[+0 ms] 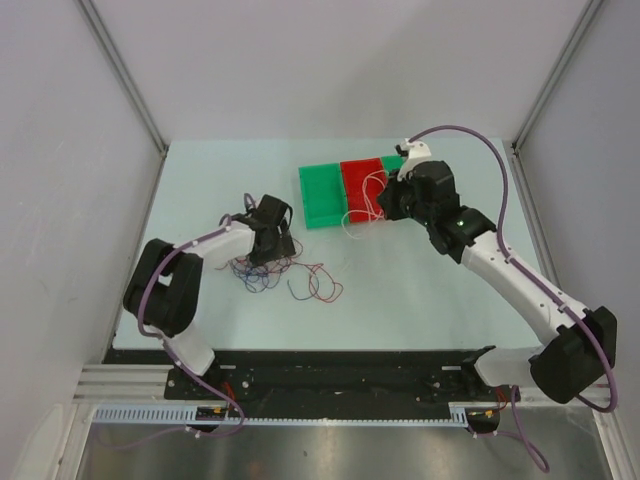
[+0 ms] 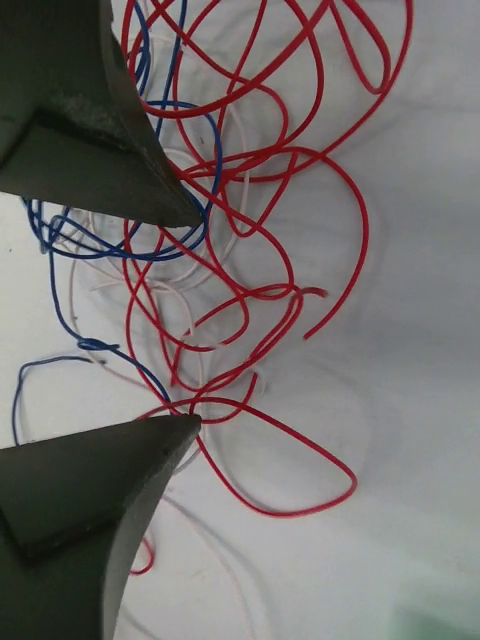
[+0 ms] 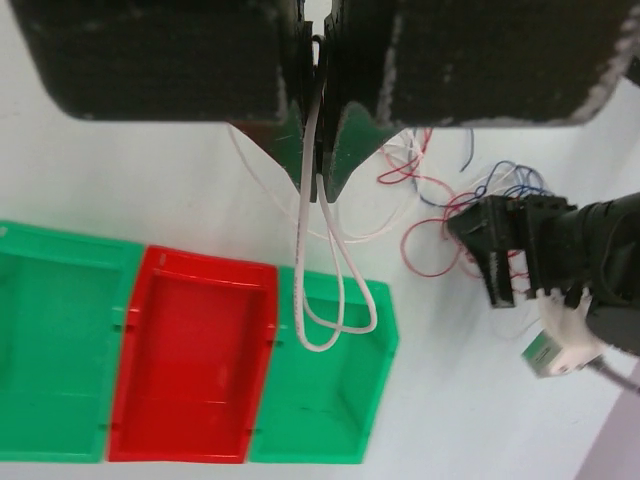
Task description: Untangle the cables
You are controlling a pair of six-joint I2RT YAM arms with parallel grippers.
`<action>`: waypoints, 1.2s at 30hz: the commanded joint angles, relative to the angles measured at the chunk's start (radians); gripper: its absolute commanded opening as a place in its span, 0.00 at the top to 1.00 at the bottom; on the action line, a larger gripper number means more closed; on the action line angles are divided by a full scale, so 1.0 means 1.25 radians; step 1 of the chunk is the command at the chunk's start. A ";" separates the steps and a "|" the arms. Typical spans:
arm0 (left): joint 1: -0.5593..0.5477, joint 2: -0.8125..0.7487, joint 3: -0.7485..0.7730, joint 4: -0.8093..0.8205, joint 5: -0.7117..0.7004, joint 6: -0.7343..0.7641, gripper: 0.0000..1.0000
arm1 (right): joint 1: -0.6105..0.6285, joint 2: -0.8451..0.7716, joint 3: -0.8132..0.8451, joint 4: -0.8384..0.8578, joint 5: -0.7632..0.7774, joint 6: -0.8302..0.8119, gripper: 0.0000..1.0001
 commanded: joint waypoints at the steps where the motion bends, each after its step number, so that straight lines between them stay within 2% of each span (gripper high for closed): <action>1: -0.004 0.043 0.037 -0.057 -0.074 -0.025 0.27 | -0.064 -0.004 0.005 0.034 -0.038 0.007 1.00; 2: -0.004 0.062 0.040 -0.059 -0.077 -0.022 0.41 | -0.091 -0.001 0.005 0.039 -0.039 0.002 1.00; 4: -0.004 0.075 0.048 -0.068 -0.074 -0.012 0.60 | -0.117 0.005 0.005 0.065 -0.038 0.002 1.00; 5: -0.004 0.078 0.049 -0.067 -0.072 -0.006 0.74 | -0.151 0.017 0.005 0.076 -0.039 0.004 1.00; 7: -0.004 0.071 0.045 -0.068 -0.074 0.002 0.88 | -0.186 0.034 0.005 0.114 -0.038 0.007 1.00; 8: -0.004 0.055 0.044 -0.068 -0.077 0.005 1.00 | -0.211 0.055 0.007 0.129 -0.028 0.009 1.00; 13: -0.004 -0.028 0.027 -0.068 -0.070 0.027 1.00 | -0.257 0.152 0.058 0.209 -0.022 -0.035 1.00; 20: -0.007 -0.189 0.018 -0.048 0.025 0.099 1.00 | -0.263 0.330 0.159 0.290 0.097 -0.084 1.00; 26: -0.007 -0.295 -0.006 0.005 0.157 0.164 1.00 | -0.270 0.512 0.293 0.260 0.154 -0.083 1.00; 29: -0.009 -0.334 -0.020 0.038 0.200 0.171 1.00 | -0.270 0.584 0.365 0.172 0.148 -0.068 1.00; 31: -0.009 -0.347 -0.025 0.055 0.226 0.171 1.00 | -0.266 0.600 0.387 0.141 0.140 -0.067 0.90; 32: -0.009 -0.357 -0.026 0.060 0.236 0.174 1.00 | -0.260 0.600 0.385 0.140 0.139 -0.067 0.77; 34: -0.009 -0.363 -0.027 0.070 0.261 0.174 1.00 | -0.252 0.590 0.374 0.132 0.154 -0.069 0.67; 35: -0.009 -0.367 -0.026 0.078 0.267 0.175 1.00 | -0.247 0.570 0.370 0.130 0.166 -0.072 0.56; 36: -0.009 -0.373 -0.027 0.082 0.285 0.175 1.00 | -0.237 0.557 0.363 0.132 0.180 -0.078 0.51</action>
